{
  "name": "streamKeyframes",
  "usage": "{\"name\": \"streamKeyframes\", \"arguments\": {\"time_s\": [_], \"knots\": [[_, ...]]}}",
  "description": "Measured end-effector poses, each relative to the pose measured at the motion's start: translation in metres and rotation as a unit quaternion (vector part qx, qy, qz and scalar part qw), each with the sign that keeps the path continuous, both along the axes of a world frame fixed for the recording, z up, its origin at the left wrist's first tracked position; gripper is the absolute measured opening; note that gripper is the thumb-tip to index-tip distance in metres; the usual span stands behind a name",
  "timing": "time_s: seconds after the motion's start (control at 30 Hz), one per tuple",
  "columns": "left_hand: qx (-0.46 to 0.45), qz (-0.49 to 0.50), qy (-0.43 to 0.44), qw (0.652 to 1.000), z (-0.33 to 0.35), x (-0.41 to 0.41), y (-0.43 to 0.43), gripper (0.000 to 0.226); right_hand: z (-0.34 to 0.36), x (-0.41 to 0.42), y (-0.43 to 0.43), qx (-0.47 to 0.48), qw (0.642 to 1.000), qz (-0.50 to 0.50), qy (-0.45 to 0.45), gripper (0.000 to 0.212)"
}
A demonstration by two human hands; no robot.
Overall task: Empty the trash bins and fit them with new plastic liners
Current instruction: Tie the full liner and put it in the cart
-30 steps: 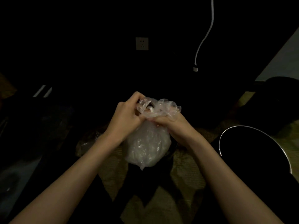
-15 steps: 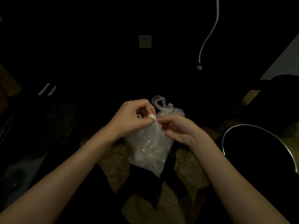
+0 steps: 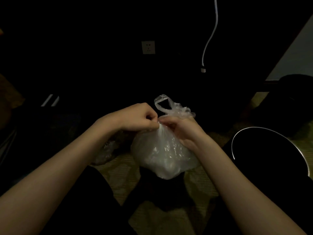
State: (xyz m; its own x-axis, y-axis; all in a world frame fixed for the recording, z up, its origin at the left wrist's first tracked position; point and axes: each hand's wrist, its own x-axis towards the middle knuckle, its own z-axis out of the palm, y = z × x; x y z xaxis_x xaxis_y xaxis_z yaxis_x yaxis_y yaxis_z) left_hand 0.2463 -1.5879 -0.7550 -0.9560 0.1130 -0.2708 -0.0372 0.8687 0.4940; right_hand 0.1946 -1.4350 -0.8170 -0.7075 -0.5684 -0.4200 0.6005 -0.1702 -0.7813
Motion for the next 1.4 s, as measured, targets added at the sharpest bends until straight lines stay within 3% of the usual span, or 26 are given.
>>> {"name": "streamKeyframes", "arguments": {"time_s": [0.1, 0.2, 0.33, 0.53, 0.7, 0.8, 0.87, 0.97, 1.07, 1.13, 1.23, 1.3, 1.4], "knots": [[0.115, 0.039, -0.136, 0.983, 0.003, -0.006, -0.001, 0.026, 0.001, 0.001, 0.000, 0.014, 0.999, -0.018, 0.050, 0.010], [0.235, 0.101, -0.195, 0.947, -0.001, -0.011, -0.005, 0.024, 0.003, -0.001, 0.001, 0.012, 0.998, -0.025, 0.052, 0.006], [0.415, 0.272, -0.222, 0.839, -0.013, -0.010, 0.001, 0.021, 0.002, -0.003, 0.002, 0.039, 0.993, -0.080, 0.076, 0.025], [0.538, 0.419, -0.164, 0.713, -0.020, -0.006, 0.018, 0.014, -0.003, -0.009, 0.006, 0.092, 0.962, -0.104, 0.235, 0.014], [0.524, 0.426, -0.106, 0.730, -0.025, -0.003, 0.021, 0.014, -0.004, -0.010, 0.012, 0.138, 0.934, -0.086, 0.319, 0.009], [0.540, 0.432, -0.095, 0.716, -0.025, -0.002, 0.019, 0.012, -0.003, -0.004, 0.013, 0.163, 0.917, -0.046, 0.360, 0.010], [0.552, 0.428, -0.094, 0.709, -0.026, -0.001, 0.018, 0.012, -0.003, 0.000, 0.014, 0.216, 0.871, -0.018, 0.442, 0.017], [0.533, 0.401, -0.097, 0.738, -0.026, 0.002, 0.016, 0.018, -0.001, 0.009, 0.018, 0.282, 0.754, 0.028, 0.593, 0.013], [0.504, 0.380, -0.066, 0.773, -0.026, 0.004, 0.015, 0.023, -0.001, 0.024, 0.015, 0.285, 0.713, 0.088, 0.634, 0.035], [0.476, 0.380, -0.032, 0.793, -0.028, 0.005, 0.014, 0.021, 0.001, 0.028, 0.012, 0.254, 0.741, 0.072, 0.617, 0.049], [0.451, 0.387, -0.025, 0.804, -0.031, 0.007, 0.014, 0.024, 0.006, 0.019, 0.017, 0.188, 0.838, -0.005, 0.512, 0.057], [0.437, 0.392, -0.032, 0.809, -0.034, 0.010, 0.012, 0.028, 0.006, 0.008, 0.024, 0.161, 0.887, -0.048, 0.430, 0.051], [0.426, 0.351, -0.041, 0.833, -0.035, 0.012, 0.009, 0.016, 0.000, 0.002, 0.026, 0.190, 0.887, -0.029, 0.419, 0.025]]}}
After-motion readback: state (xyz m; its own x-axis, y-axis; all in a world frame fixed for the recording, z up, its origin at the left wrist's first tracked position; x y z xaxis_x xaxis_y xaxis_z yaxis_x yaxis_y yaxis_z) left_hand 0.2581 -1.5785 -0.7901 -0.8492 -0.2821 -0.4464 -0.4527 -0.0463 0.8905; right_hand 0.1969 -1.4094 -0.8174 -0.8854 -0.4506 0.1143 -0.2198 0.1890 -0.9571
